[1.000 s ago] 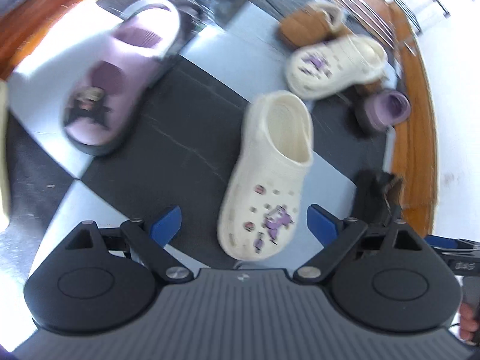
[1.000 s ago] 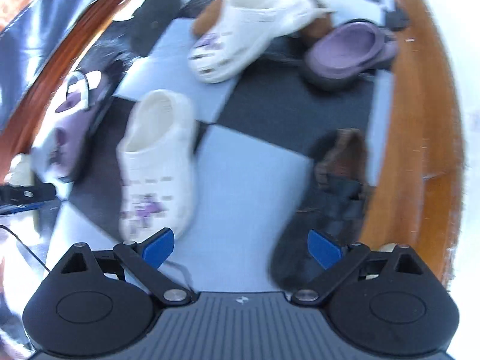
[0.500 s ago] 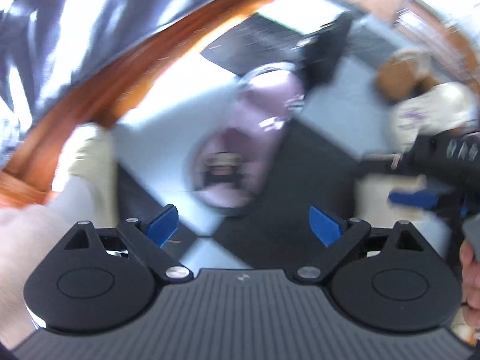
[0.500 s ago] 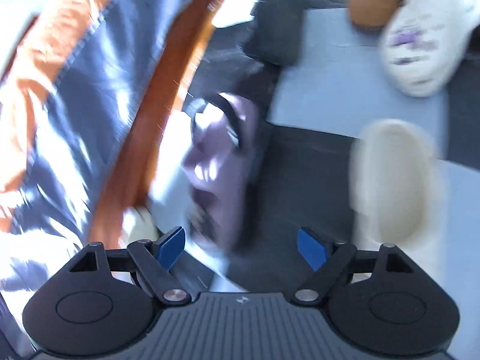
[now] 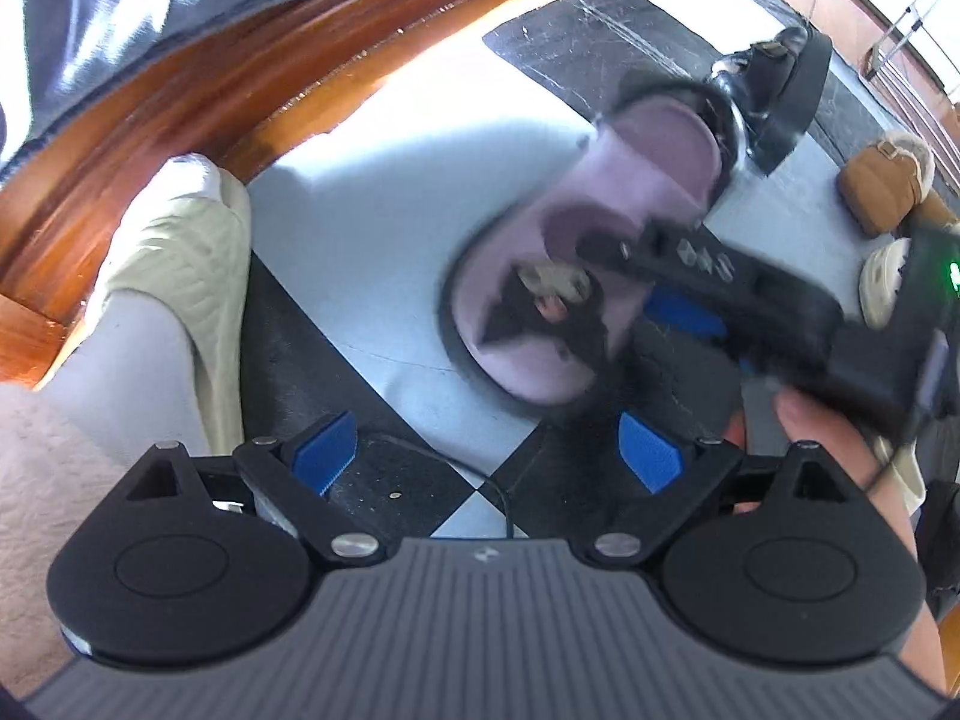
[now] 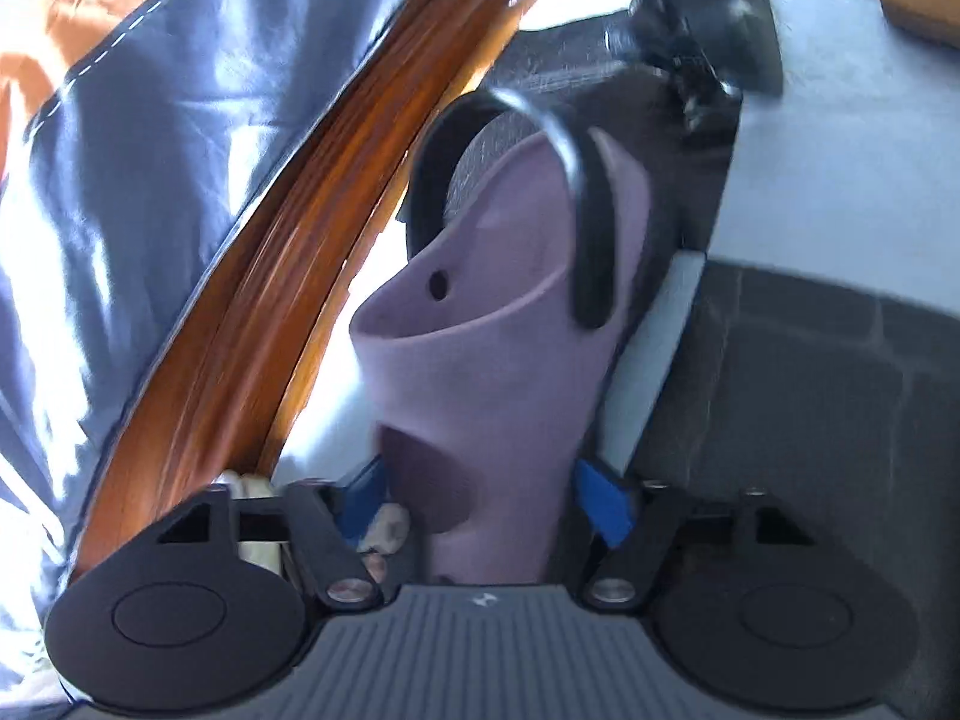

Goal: Organize scattered shoes

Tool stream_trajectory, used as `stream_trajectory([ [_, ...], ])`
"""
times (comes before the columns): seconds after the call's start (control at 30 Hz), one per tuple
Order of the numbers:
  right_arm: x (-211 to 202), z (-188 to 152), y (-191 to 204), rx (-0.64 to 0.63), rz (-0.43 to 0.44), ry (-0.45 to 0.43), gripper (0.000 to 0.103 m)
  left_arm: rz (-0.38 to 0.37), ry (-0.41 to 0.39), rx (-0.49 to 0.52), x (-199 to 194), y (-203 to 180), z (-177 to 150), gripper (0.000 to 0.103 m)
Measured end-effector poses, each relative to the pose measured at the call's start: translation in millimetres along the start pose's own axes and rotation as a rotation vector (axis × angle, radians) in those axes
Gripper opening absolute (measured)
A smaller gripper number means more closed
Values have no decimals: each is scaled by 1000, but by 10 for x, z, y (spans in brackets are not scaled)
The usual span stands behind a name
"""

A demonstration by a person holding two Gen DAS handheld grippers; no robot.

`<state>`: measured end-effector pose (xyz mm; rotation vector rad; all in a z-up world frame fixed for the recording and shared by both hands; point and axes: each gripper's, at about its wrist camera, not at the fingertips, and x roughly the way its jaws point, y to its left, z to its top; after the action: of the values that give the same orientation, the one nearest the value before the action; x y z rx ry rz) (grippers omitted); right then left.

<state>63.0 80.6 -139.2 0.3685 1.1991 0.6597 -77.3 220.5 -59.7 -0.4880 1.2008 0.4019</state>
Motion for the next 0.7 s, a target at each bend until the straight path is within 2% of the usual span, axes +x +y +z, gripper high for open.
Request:
stream_trajectory([
  [0.13, 209, 57, 110, 29, 33, 6, 47, -3, -11, -45, 22, 121, 16, 96],
  [0.33, 544, 240, 445, -82, 9, 11, 47, -24, -13, -120, 14, 405, 77, 96],
  [0.4, 557, 253, 530, -138, -8, 20, 53, -20, -14, -126, 14, 450, 88, 96],
  [0.43, 529, 251, 562, -148, -11, 28, 56, -41, -12, -133, 5, 475, 91, 96],
  [0.53, 186, 173, 617, -173, 7, 33, 60, -129, -16, -143, -63, 496, 97, 97],
  [0.6, -167, 105, 657, -235, -18, 48, 69, -200, -31, -142, -155, 473, 93, 97],
  [0.7, -724, 72, 592, -278, -43, 69, 73, -189, -57, -106, -274, 353, 85, 97],
])
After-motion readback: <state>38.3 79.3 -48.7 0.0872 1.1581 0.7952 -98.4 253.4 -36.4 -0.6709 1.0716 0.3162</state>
